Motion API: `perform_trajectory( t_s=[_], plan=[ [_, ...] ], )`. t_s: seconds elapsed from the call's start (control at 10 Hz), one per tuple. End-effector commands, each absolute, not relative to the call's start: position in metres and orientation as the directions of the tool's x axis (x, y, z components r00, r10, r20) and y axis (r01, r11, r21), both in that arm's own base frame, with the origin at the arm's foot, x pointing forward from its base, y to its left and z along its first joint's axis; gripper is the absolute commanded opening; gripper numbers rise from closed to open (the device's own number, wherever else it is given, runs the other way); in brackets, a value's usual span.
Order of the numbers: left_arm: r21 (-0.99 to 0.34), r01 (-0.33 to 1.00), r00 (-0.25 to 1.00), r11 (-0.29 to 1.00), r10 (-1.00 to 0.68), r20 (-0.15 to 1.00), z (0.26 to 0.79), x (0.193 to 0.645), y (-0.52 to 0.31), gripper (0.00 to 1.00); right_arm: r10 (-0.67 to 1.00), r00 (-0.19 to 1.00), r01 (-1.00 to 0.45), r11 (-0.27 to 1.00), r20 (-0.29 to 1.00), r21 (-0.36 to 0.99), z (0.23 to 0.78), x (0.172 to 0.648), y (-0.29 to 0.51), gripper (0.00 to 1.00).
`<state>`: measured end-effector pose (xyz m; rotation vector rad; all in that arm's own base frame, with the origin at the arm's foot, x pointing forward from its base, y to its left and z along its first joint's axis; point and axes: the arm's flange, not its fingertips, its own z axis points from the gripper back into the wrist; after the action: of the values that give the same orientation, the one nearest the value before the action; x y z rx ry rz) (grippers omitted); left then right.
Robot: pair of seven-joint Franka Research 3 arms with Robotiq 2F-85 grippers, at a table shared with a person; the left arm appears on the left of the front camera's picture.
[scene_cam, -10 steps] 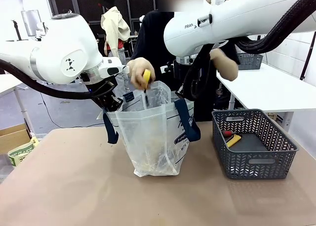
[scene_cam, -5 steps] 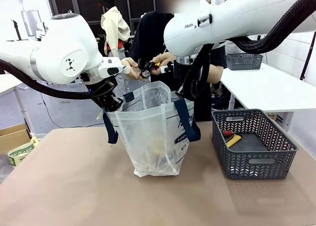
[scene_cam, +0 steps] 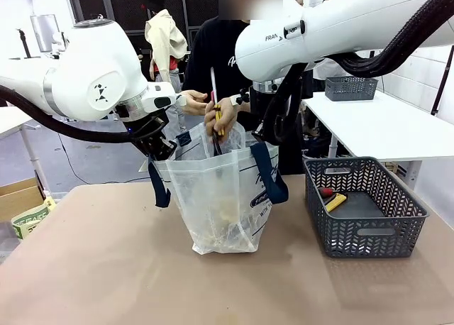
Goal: Transfer purchased items from the store into the shopping bag.
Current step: Move the Reusable shopping bag to the right side of the table.
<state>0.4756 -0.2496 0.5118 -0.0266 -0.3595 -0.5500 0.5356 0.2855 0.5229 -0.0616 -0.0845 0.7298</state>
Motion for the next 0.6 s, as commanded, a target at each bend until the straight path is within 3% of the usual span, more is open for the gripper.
perform_trajectory(
  t_s=[0.0,0.5],
  plan=[
    [0.071,0.516,0.792,0.854,-0.507,0.341,0.5117,0.4756,-0.2494,0.00,0.639,0.768,-0.637,0.769,0.045,-0.050,0.5247,0.5380,0.2847,0.00],
    [0.071,0.516,0.792,0.854,-0.507,0.341,0.5117,0.4756,-0.2494,0.00,0.628,0.777,-0.626,0.779,0.052,-0.048,0.5258,0.5383,0.2838,0.00]
  ],
)
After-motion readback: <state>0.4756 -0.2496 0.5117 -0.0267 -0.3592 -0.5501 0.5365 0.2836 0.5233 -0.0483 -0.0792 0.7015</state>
